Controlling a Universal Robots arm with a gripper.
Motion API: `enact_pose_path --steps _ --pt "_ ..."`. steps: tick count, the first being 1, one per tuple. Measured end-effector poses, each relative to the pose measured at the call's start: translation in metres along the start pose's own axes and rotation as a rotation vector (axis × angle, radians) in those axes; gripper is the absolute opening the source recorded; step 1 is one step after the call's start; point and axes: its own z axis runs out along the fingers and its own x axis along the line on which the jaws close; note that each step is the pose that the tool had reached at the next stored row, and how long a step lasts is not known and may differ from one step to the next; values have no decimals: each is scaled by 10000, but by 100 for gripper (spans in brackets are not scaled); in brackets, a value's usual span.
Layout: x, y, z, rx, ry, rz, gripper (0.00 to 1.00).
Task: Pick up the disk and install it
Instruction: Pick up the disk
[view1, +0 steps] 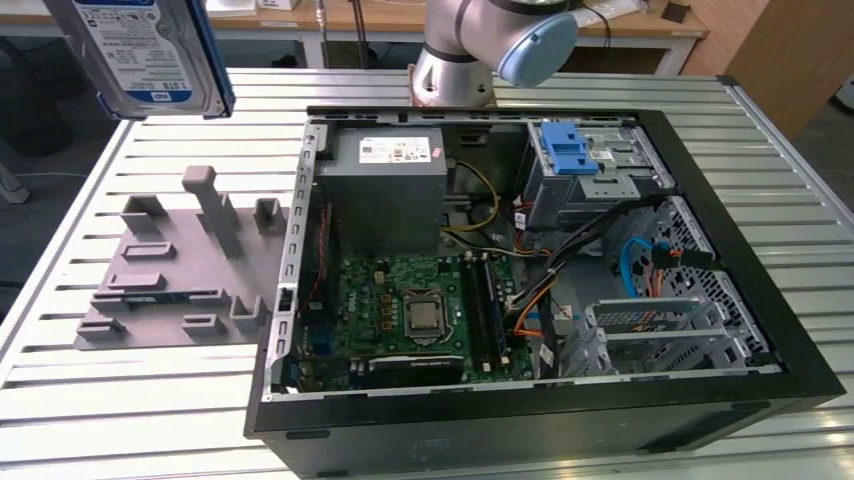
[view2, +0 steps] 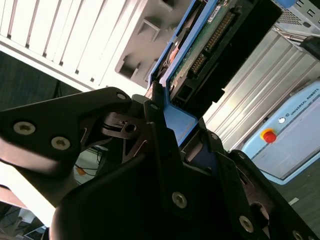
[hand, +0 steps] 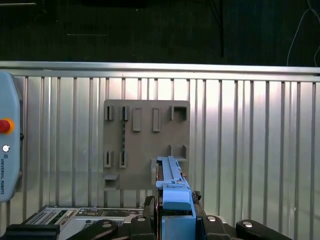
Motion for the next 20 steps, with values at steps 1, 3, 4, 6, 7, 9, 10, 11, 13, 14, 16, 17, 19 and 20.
enact_pose_path --steps 1,3,4,6,7,9,10,11,13,14,16,17,19,20 --pt "3 -9 0 -1 0 1 36" --pt "9 -24 0 0 0 0 36" --pt "11 -30 1 1 -1 1 36" --pt "16 -46 0 1 0 0 36" --pt "18 -54 0 0 0 1 36" --pt "23 -72 0 1 0 1 36" --pt "26 -80 1 0 -1 1 36" --pt "29 -89 1 1 -1 1 36" --pt "34 -106 1 1 0 1 36" --pt "36 -115 0 0 0 1 36" --pt "41 -133 1 0 0 1 36" --pt "43 -141 1 0 0 1 36" --pt "48 -160 1 1 0 1 36" --pt "51 -169 1 0 0 1 36"
